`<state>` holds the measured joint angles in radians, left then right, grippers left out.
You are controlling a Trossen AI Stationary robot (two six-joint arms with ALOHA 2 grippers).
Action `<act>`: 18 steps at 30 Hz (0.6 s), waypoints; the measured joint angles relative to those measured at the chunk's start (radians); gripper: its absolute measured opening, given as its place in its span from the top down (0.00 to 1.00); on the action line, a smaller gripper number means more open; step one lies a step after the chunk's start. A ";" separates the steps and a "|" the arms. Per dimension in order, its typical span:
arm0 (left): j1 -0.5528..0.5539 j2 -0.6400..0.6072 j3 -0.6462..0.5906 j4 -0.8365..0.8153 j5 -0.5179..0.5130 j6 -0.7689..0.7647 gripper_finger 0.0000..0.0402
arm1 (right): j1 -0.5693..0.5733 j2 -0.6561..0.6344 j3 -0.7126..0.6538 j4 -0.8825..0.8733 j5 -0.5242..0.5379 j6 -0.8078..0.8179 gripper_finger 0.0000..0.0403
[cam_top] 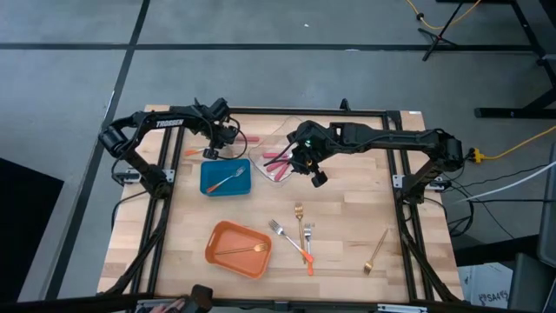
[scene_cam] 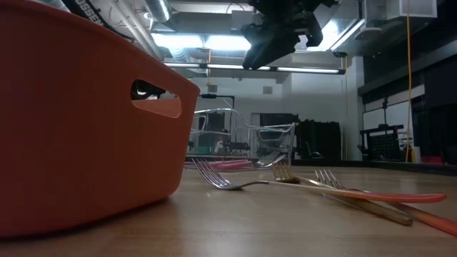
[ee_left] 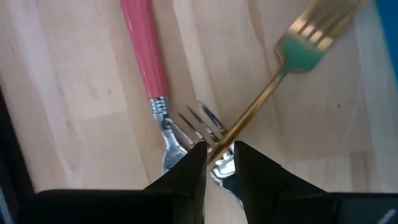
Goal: Sort silverware by color (type)
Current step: Put the gold fork into the orange bin
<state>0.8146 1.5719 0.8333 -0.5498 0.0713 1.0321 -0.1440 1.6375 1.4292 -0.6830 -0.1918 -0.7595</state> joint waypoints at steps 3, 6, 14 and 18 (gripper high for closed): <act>0.000 0.000 0.000 -0.001 -0.006 0.000 0.81 | 0.000 0.000 0.000 0.000 0.000 0.000 0.74; 0.000 0.000 0.000 -0.001 -0.006 0.000 0.81 | 0.000 0.000 0.000 0.000 0.000 0.000 0.74; 0.000 0.000 0.000 -0.002 -0.006 0.068 0.81 | 0.000 0.000 0.000 0.000 0.000 0.000 0.74; 0.000 0.000 0.000 -0.002 -0.006 0.078 0.81 | 0.000 0.000 0.000 0.000 0.000 0.000 0.74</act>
<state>0.8146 1.5719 0.8333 -0.5518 0.0650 1.1102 -0.1440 1.6375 1.4296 -0.6830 -0.1917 -0.7597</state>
